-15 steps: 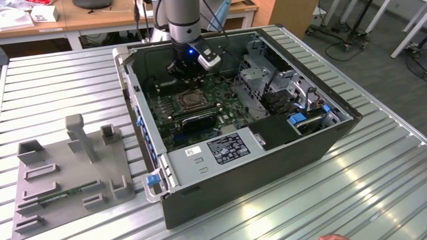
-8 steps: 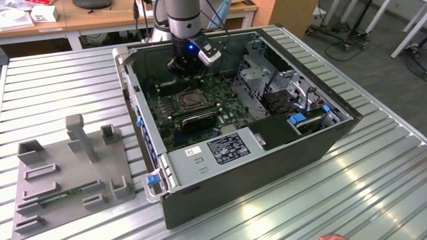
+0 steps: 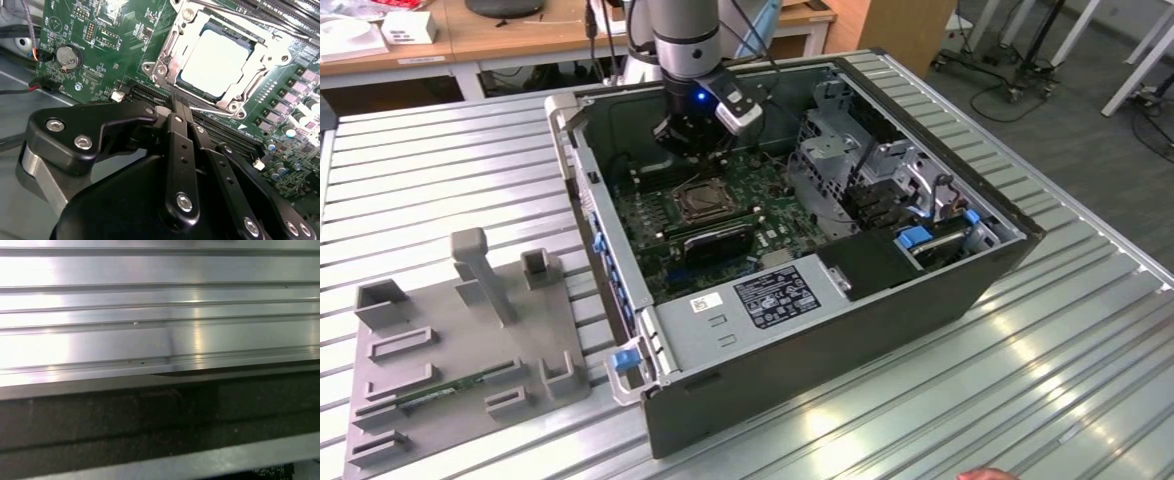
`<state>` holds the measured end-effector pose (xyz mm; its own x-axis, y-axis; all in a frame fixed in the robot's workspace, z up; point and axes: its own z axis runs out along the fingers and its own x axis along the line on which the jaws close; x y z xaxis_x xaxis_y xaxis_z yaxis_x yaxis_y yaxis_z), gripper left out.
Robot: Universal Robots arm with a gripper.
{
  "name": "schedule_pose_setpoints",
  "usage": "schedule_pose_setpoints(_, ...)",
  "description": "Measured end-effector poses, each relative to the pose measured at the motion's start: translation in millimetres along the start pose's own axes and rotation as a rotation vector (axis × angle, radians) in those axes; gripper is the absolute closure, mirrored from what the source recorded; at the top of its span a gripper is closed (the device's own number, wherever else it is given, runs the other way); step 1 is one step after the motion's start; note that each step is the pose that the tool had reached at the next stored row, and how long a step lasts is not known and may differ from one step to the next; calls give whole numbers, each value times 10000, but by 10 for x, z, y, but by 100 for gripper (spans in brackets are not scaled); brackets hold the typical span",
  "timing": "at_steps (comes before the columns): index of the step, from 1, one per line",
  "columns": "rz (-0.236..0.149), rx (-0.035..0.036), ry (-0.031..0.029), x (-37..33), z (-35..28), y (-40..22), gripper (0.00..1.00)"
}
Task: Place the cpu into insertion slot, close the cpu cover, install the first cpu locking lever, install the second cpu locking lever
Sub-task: 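Install the first cpu locking lever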
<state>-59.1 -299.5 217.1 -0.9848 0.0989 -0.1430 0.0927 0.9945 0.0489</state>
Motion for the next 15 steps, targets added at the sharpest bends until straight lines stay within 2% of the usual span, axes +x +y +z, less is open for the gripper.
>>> schedule_pose_setpoints(5,-2,-3,-44,1,-14,4,89)
schedule_pose_setpoints(11,-3,-13,-123,-13,-129,11,89)
schedule_pose_setpoints(12,-5,-16,-149,-8,-135,10,89)
schedule_pose_setpoints(15,-11,-30,-283,49,-144,5,89)
